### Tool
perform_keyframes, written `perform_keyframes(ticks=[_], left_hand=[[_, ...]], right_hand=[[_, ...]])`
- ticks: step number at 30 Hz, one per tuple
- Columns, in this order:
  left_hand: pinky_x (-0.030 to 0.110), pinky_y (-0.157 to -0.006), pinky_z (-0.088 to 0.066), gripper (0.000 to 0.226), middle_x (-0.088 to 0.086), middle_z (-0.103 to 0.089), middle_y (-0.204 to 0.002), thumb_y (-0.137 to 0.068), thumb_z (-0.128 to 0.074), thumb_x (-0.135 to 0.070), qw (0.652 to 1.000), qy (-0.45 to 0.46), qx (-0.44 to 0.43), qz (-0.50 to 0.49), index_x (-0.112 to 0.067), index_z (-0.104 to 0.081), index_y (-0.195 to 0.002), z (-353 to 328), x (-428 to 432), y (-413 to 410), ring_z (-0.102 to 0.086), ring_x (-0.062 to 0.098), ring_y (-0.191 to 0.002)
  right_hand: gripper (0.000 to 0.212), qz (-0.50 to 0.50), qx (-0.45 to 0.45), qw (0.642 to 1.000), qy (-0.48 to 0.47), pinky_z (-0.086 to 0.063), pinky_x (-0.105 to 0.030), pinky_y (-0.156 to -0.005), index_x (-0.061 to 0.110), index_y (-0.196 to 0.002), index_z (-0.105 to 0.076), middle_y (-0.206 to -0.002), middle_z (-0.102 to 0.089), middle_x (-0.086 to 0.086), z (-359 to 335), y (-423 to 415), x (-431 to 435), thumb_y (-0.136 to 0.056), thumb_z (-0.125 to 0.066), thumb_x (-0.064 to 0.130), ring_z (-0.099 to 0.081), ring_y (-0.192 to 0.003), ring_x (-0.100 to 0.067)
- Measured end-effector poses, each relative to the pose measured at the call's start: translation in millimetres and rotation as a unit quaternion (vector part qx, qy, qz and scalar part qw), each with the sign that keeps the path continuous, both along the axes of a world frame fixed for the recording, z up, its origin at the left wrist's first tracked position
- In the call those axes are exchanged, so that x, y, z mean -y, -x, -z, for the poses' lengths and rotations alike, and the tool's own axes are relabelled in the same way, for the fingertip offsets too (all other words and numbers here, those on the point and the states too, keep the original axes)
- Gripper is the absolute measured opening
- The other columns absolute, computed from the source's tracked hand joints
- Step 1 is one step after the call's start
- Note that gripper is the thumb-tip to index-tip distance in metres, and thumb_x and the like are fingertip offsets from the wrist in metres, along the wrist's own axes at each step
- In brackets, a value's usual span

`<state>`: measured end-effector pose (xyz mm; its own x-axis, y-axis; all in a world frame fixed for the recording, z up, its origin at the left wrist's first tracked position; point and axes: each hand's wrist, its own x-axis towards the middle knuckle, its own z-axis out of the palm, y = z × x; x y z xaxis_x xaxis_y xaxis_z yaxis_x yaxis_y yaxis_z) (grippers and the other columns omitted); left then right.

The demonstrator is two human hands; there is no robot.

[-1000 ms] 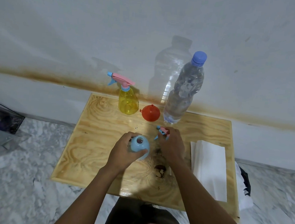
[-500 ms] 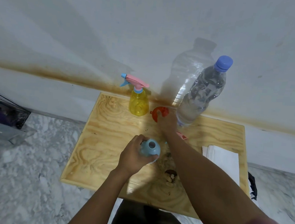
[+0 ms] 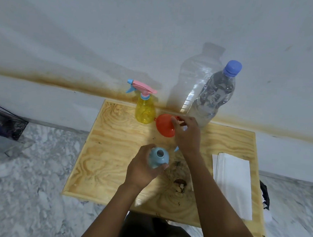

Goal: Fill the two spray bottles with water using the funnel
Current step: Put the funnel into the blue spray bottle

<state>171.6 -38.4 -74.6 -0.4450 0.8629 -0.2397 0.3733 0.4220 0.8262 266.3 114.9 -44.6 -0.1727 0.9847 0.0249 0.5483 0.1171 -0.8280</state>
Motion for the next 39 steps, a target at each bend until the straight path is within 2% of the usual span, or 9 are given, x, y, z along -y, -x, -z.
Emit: perform_keyframes(ticks=[4, 6, 9, 15, 17, 21, 26, 32, 39], left_hand=[[0.012, -0.087, -0.044, 0.097, -0.026, -0.036, -0.134, -0.065, -0.081, -0.061, 0.999, -0.033, -0.015, 0.021, -0.037, -0.032, -0.146, -15, 3, 3, -0.040, -0.009, -0.118], [0.023, -0.094, -0.046, 0.096, -0.023, -0.033, -0.140, -0.071, -0.077, -0.058, 0.997, -0.069, -0.019, 0.016, -0.035, -0.028, -0.150, -30, 4, 9, -0.039, -0.004, -0.125], [0.020, -0.100, -0.041, 0.084, -0.017, -0.039, -0.145, -0.077, -0.072, -0.054, 0.988, -0.149, -0.037, 0.014, -0.036, -0.033, -0.150, -63, 2, 18, -0.043, 0.002, -0.131], [0.021, -0.093, -0.049, 0.034, -0.010, -0.068, -0.110, -0.085, -0.075, -0.018, 0.955, -0.260, -0.115, 0.090, -0.022, -0.070, -0.119, -125, -3, 25, -0.063, 0.002, -0.104], [0.017, -0.086, -0.051, 0.024, -0.010, -0.072, -0.097, -0.084, -0.076, -0.015, 0.955, -0.260, -0.108, 0.093, -0.020, -0.075, -0.108, -132, -1, 22, -0.068, 0.003, -0.092], [0.010, -0.078, -0.051, 0.019, -0.023, -0.074, -0.082, -0.085, -0.075, -0.013, 0.973, -0.231, -0.023, 0.013, -0.030, -0.077, -0.093, -136, 1, 12, -0.070, -0.004, -0.083], [0.011, -0.070, -0.050, 0.010, 0.000, -0.076, -0.073, -0.085, -0.076, -0.022, 0.982, -0.177, 0.001, -0.072, -0.015, -0.080, -0.091, -126, 3, 12, -0.069, 0.002, -0.071], [0.011, -0.058, -0.048, 0.022, 0.008, -0.074, -0.066, -0.087, -0.074, -0.027, 0.988, -0.122, 0.031, -0.094, -0.006, -0.078, -0.081, -113, 4, 15, -0.068, 0.003, -0.057], [0.011, -0.056, -0.048, 0.027, 0.005, -0.071, -0.063, -0.089, -0.071, -0.030, 0.993, -0.070, 0.006, -0.097, -0.007, -0.077, -0.078, -99, 1, 19, -0.064, 0.002, -0.054]], right_hand=[[0.019, -0.030, -0.065, 0.997, 0.002, -0.045, -0.010, -0.074, 0.018, -0.107, -0.071, -0.094, -0.067, 0.009, -38, -27, 13, -0.094, -0.064, 0.030, -0.060, -0.085, 0.003], [0.019, -0.051, -0.075, 0.996, 0.017, -0.046, -0.009, -0.075, 0.017, -0.107, -0.071, -0.094, -0.069, 0.008, -52, -34, 16, -0.096, -0.061, 0.028, -0.061, -0.086, 0.002], [0.019, -0.095, -0.098, 0.989, 0.062, -0.044, -0.004, -0.074, 0.013, -0.102, -0.072, -0.091, -0.072, 0.003, -72, -41, 19, -0.097, -0.059, 0.026, -0.063, -0.080, 0.007], [0.033, -0.158, -0.131, 0.968, 0.143, -0.057, -0.041, -0.084, 0.002, -0.096, -0.074, -0.093, -0.072, -0.020, -97, -45, 37, -0.098, -0.058, 0.030, -0.068, -0.083, -0.022], [0.038, -0.160, -0.128, 0.968, 0.144, -0.056, -0.041, -0.077, -0.004, -0.094, -0.072, -0.092, -0.069, -0.026, -103, -47, 43, -0.098, -0.056, 0.030, -0.061, -0.076, -0.019], [0.037, -0.142, -0.159, 0.953, 0.213, -0.051, -0.022, -0.058, 0.011, -0.106, -0.068, -0.076, -0.065, 0.000, -117, -55, 49, -0.100, -0.049, 0.042, -0.061, -0.067, -0.013], [0.034, -0.192, -0.175, 0.934, 0.247, -0.057, -0.043, -0.085, 0.023, -0.127, -0.061, -0.090, -0.070, 0.001, -114, -75, 51, -0.097, -0.057, 0.039, -0.068, -0.075, -0.016], [0.026, -0.196, -0.157, 0.943, 0.218, -0.060, -0.043, -0.079, 0.013, -0.119, -0.068, -0.090, -0.076, -0.010, -94, -75, 61, -0.095, -0.064, 0.020, -0.074, -0.078, -0.025], [0.018, -0.177, -0.133, 0.948, 0.230, -0.057, -0.024, -0.064, 0.016, -0.112, -0.068, -0.083, -0.074, -0.004, -74, -66, 62, -0.096, -0.061, 0.020, -0.070, -0.066, -0.011]])
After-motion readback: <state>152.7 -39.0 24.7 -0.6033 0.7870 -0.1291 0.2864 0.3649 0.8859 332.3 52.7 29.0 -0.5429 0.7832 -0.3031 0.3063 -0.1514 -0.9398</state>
